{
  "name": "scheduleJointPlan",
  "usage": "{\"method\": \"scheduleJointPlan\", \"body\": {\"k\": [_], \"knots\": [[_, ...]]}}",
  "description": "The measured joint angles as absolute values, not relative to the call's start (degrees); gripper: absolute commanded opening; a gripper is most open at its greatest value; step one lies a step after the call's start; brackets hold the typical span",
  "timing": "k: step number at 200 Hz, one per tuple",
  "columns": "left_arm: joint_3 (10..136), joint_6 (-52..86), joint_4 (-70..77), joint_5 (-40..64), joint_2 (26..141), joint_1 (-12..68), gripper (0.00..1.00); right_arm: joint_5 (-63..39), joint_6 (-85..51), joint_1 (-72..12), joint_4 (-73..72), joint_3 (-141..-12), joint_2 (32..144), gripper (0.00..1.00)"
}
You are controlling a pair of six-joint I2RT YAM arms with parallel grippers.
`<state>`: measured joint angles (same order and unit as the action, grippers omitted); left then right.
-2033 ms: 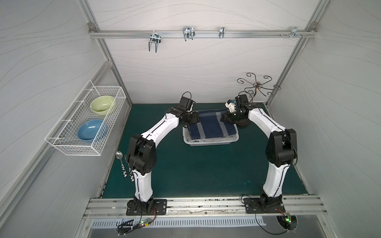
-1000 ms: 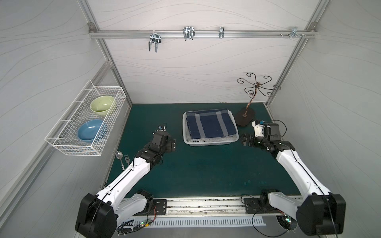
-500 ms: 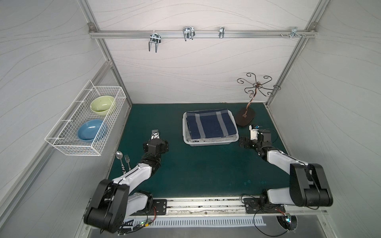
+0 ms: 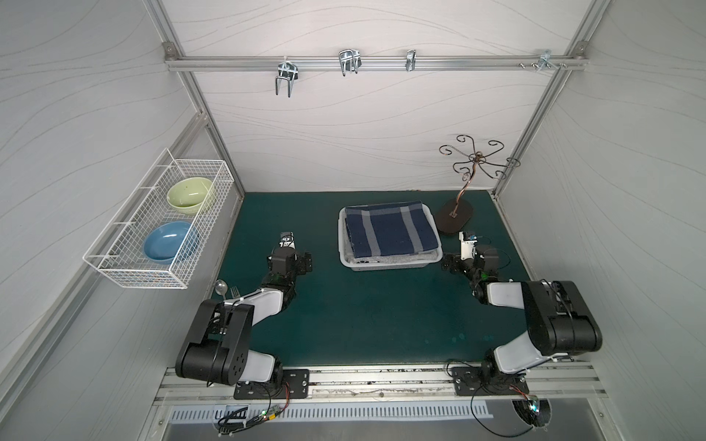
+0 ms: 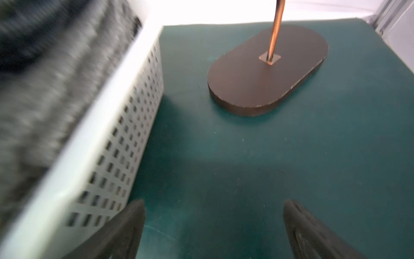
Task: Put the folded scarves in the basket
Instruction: Reset both arms
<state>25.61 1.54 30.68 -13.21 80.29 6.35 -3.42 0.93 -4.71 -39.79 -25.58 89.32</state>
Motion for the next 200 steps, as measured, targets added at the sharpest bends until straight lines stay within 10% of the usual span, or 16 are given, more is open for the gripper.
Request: {"method": "scheduleJointPlan", "body": {"k": [200], "knots": [[22.4,1.3,45.5,-8.1,89.6,0.0,1.00,-2.4,1.0,-4.4,-42.5,-25.3,89.6,0.99]]}}
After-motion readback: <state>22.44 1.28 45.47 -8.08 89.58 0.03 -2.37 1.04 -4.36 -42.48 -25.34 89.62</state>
